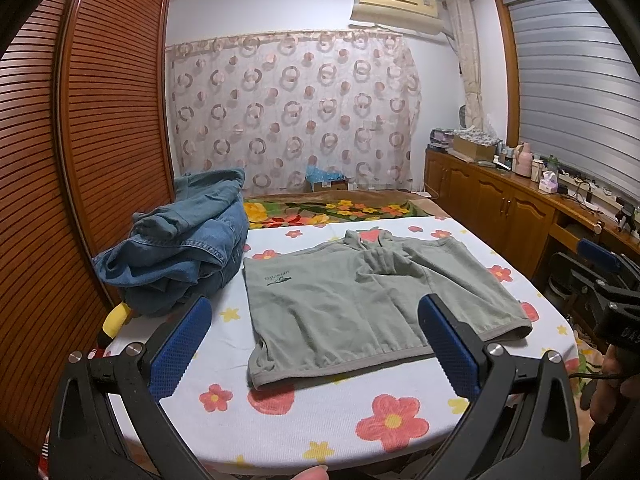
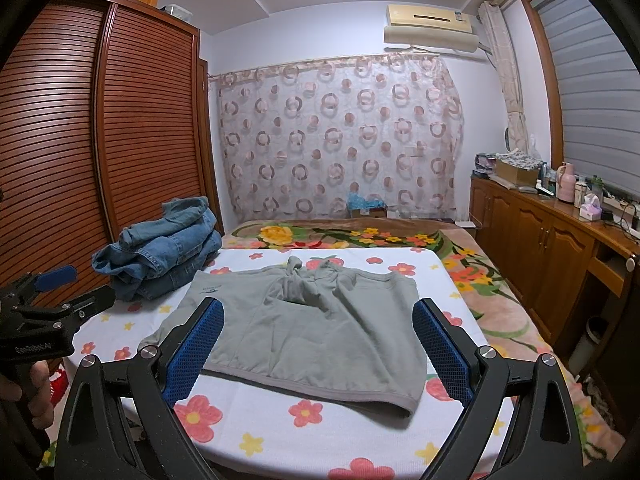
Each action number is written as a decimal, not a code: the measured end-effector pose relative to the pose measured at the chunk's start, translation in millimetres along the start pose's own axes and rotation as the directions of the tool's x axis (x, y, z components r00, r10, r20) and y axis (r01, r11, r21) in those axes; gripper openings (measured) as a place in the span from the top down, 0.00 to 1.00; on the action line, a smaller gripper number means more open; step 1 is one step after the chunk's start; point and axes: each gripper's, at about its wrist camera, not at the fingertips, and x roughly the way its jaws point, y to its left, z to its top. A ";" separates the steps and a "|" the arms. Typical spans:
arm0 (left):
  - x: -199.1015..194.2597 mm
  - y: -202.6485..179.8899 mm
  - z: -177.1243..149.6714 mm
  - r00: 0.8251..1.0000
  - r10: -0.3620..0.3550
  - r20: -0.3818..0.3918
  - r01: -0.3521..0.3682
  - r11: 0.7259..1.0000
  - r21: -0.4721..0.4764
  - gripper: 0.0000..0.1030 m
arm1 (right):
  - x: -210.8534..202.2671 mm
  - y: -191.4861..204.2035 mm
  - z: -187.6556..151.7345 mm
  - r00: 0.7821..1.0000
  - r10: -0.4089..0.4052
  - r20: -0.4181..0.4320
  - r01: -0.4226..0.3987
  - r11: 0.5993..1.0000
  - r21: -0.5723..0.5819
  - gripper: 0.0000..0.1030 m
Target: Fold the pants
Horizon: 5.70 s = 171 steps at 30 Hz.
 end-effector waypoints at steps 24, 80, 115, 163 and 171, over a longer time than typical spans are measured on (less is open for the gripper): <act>-8.4 -1.9 6.5 1.000 0.001 0.009 -0.001 1.000 0.002 0.00 | -0.9 1.2 1.3 1.000 -0.001 0.001 0.001 1.000 0.000 0.07; 47.3 0.7 -26.8 0.987 -0.061 -0.149 0.063 0.998 0.010 0.00 | 16.3 -11.9 -13.8 0.994 -0.015 -0.110 0.013 1.000 -0.015 0.08; 113.2 53.9 -70.1 0.943 -0.028 -0.331 0.025 1.000 -0.014 0.00 | 18.0 -30.8 6.4 0.918 0.010 -0.396 0.021 0.997 0.074 0.72; 101.3 86.6 -46.2 0.964 -0.043 -0.263 0.028 0.998 -0.061 0.00 | 81.0 87.2 61.4 0.800 0.457 -0.388 -0.515 0.856 -0.053 0.92; 110.5 77.7 -41.4 0.963 -0.069 -0.262 0.056 0.997 -0.058 0.00 | 79.8 57.7 69.1 0.822 0.431 -0.372 -0.481 0.875 -0.048 0.74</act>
